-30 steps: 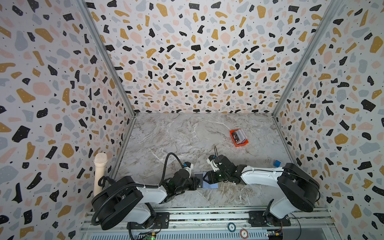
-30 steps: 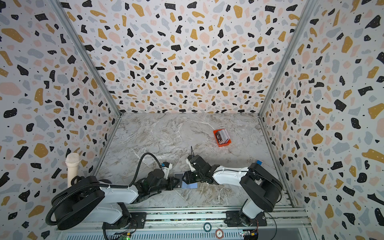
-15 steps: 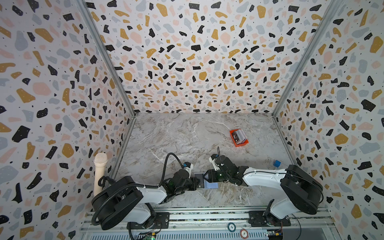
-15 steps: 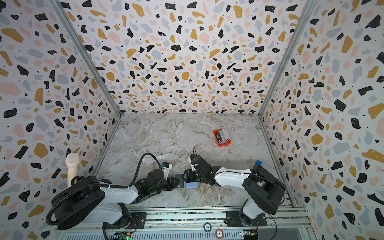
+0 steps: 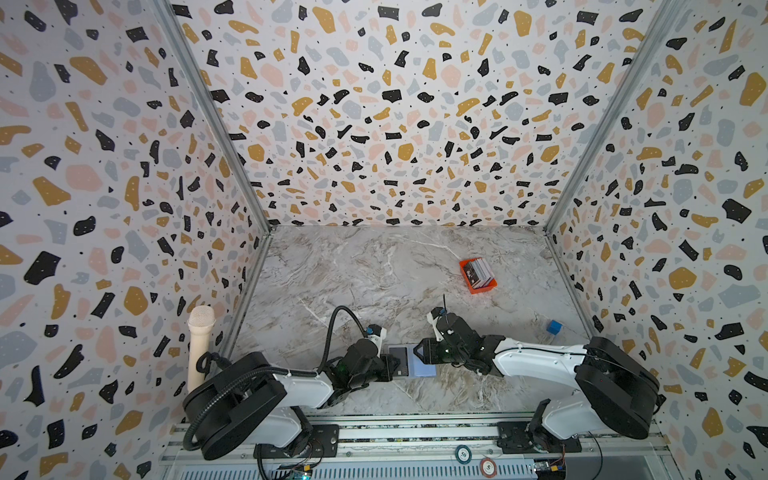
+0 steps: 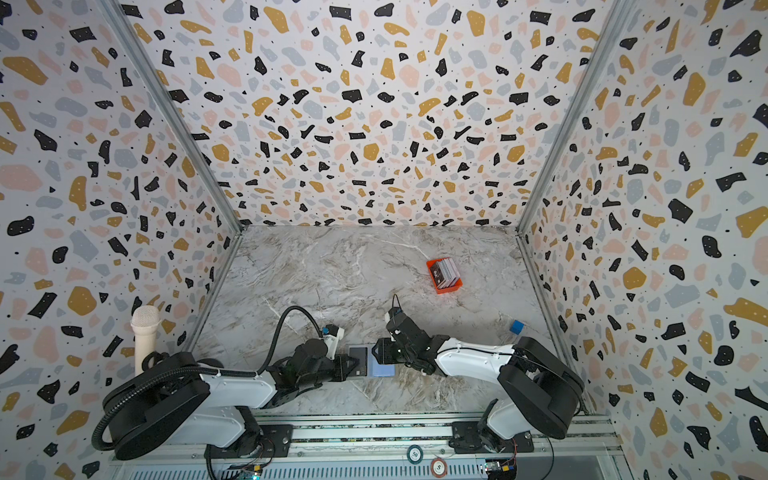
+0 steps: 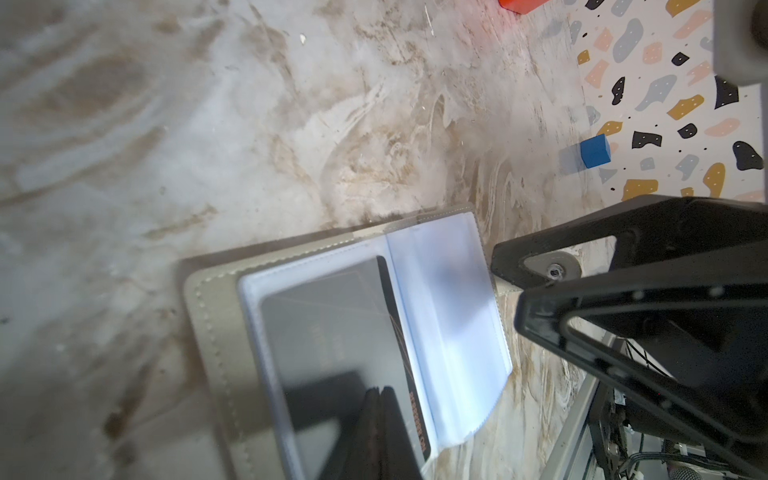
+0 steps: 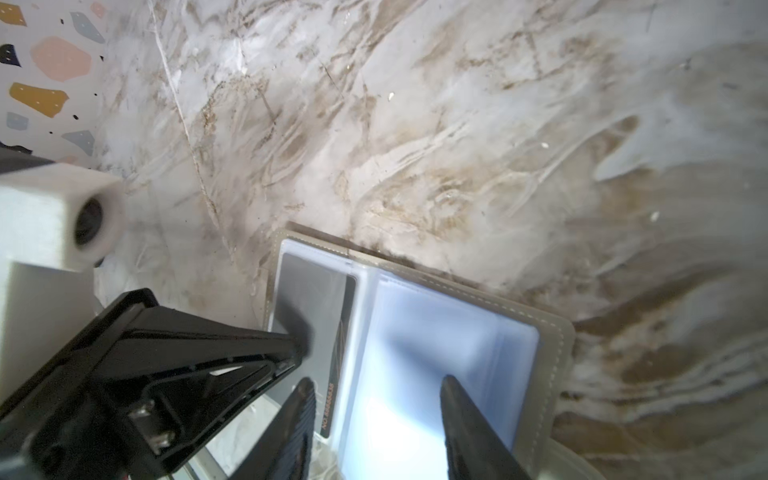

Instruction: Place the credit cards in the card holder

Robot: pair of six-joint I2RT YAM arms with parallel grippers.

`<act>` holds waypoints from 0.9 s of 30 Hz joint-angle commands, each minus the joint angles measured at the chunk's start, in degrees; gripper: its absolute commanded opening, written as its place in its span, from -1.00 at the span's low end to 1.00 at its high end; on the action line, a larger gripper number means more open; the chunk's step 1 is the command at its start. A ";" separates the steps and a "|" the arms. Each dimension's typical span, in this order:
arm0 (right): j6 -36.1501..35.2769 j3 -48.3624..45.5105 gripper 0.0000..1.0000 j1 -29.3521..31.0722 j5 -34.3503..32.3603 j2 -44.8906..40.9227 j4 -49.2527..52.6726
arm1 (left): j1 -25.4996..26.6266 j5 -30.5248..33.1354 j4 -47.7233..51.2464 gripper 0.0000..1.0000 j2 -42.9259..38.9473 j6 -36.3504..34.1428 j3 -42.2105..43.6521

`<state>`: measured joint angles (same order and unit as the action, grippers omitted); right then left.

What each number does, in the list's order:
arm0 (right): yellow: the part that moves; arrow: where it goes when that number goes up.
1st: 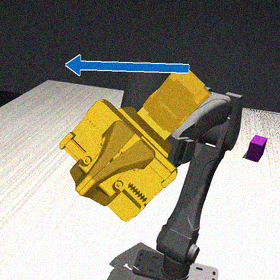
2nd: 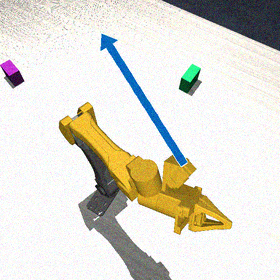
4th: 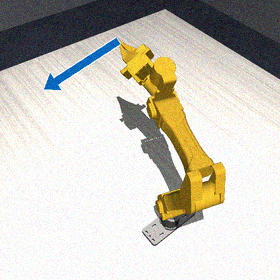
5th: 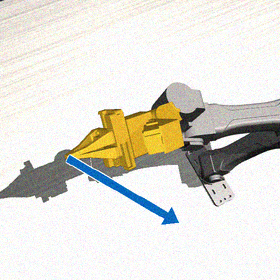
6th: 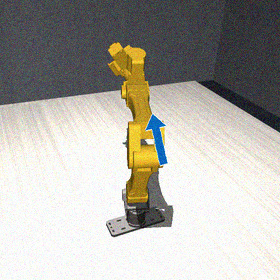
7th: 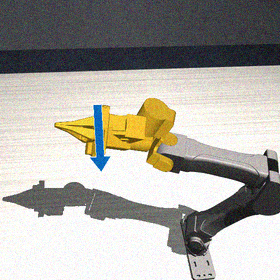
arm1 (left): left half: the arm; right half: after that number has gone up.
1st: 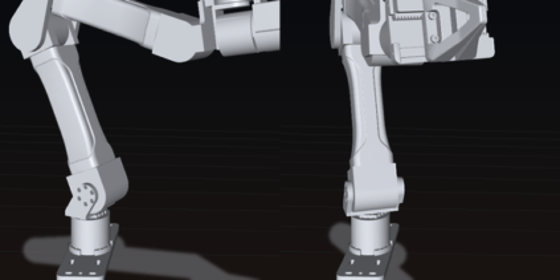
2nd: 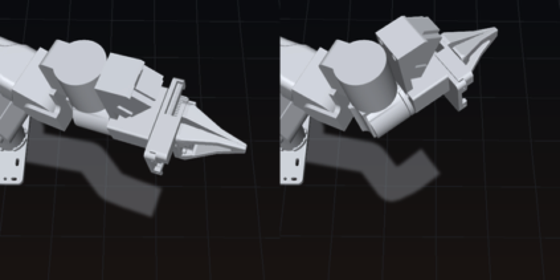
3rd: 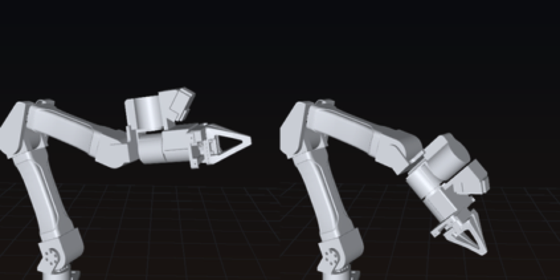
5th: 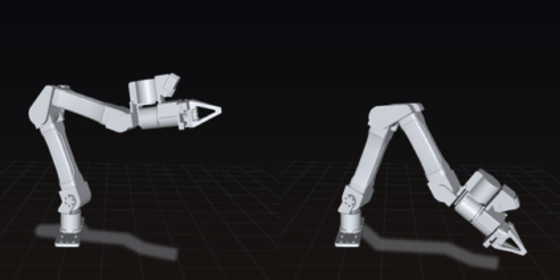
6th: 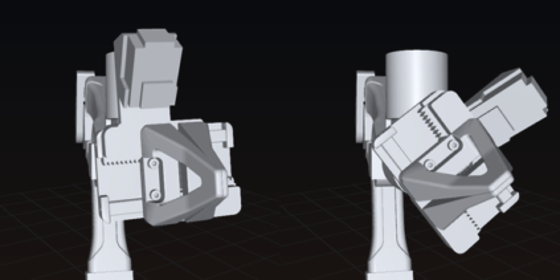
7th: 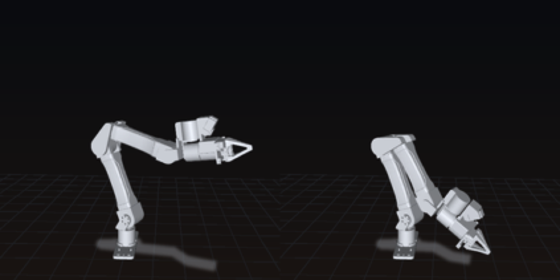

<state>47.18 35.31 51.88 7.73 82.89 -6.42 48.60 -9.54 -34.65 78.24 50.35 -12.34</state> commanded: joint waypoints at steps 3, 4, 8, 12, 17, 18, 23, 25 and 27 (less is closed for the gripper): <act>0.81 -1.29 0.01 -0.48 -1.79 -0.33 1.06 | 0.20 -0.30 -0.02 -1.00 0.23 -0.07 1.03; 0.82 -1.45 0.01 -0.51 -1.93 -0.46 1.10 | 0.19 -0.30 -0.06 -1.00 0.21 -0.04 1.09; 0.69 -1.47 0.02 -0.76 -2.28 -0.70 1.41 | 0.19 -0.30 -0.09 -1.00 0.17 -0.01 1.09; 0.56 -1.38 0.02 -0.82 -1.15 0.62 0.44 | 0.20 -0.30 -0.24 -1.00 0.25 -0.05 1.09; 0.56 -1.30 0.02 -0.77 0.73 2.19 -0.93 | 0.22 -0.37 -0.24 -1.00 0.39 -0.07 1.14; 0.58 -1.30 0.02 -0.71 1.16 2.25 -1.40 | 0.25 -0.34 -0.32 -1.00 0.43 -0.07 1.11; 0.38 -0.44 0.02 0.11 3.50 3.14 -3.44 | 0.21 -0.83 -0.97 -1.00 1.57 -0.07 0.91; 0.42 0.21 0.03 0.32 4.33 3.90 -3.85 | 0.21 -0.92 -1.24 -1.00 1.96 -0.06 0.91; 0.46 0.54 0.03 0.63 4.66 4.37 -4.46 | 0.19 -0.92 -1.47 -1.00 1.96 -0.06 1.00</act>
<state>47.48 34.39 51.79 10.46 86.41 -10.74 48.60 -10.11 -36.27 79.42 50.35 -12.25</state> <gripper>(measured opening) 0.514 0.046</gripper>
